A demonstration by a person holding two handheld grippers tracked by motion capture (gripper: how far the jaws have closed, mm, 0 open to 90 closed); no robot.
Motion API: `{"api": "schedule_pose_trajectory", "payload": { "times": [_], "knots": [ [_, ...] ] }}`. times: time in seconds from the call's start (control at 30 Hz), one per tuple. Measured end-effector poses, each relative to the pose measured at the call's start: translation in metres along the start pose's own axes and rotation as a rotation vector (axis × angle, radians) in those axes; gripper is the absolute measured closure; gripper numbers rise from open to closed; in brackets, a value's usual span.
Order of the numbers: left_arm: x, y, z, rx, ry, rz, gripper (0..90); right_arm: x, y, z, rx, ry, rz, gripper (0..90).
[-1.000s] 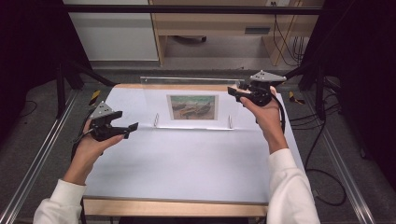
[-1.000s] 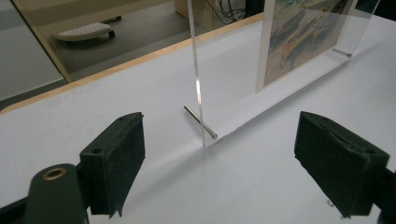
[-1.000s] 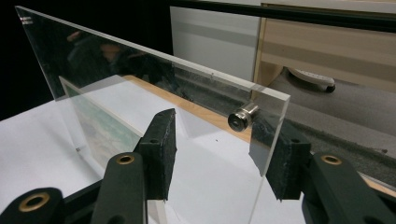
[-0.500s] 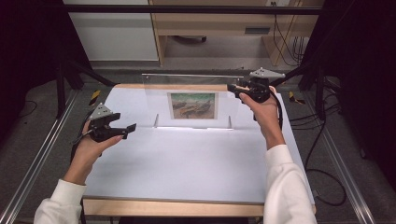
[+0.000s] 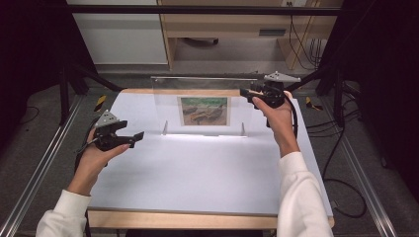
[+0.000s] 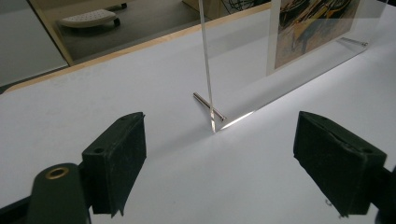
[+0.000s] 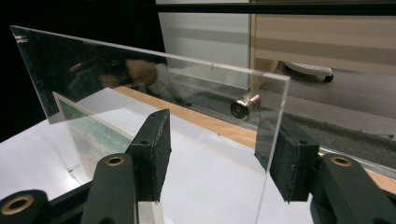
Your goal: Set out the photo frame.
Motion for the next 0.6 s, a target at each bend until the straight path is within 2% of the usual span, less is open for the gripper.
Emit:
{"api": "schedule_pose_trajectory", "payload": {
  "times": [0.13, 0.27, 0.33, 0.37, 0.43, 0.6],
  "knots": [
    [0.001, -0.001, 0.0, -0.012, 0.003, 0.007, 16.4, 0.0, -0.001, -0.003, 0.019, -0.005, -0.019, 35.8],
    [0.004, -0.003, 0.001, -0.028, 0.013, 0.026, 15.3, -0.001, 0.003, -0.011, 0.069, 0.025, -0.089, 20.1],
    [0.006, -0.004, 0.001, -0.036, 0.024, 0.038, 14.7, 0.001, 0.007, -0.019, 0.095, 0.029, -0.113, 17.2],
    [0.008, -0.005, 0.001, -0.042, 0.027, 0.04, 14.1, 0.004, 0.009, -0.024, 0.114, 0.02, -0.129, 16.6],
    [0.011, -0.006, 0.002, -0.055, 0.032, 0.045, 13.1, 0.012, 0.014, -0.035, 0.133, 0.046, -0.169, 13.9],
    [0.021, -0.012, 0.002, -0.074, 0.057, 0.063, 10.0, 0.046, 0.031, -0.066, 0.147, 0.086, -0.193, 11.5]
  ]
}}
Point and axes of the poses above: each handheld gripper's, and its own axes: z roughly forward along the jaws, x roughly out of its underside, y roughly to its left, the point moved 3 cm from there along z, roughly forward along the jaws, and after that the axes turned 12 degrees about -y, right-handed, at the moved point
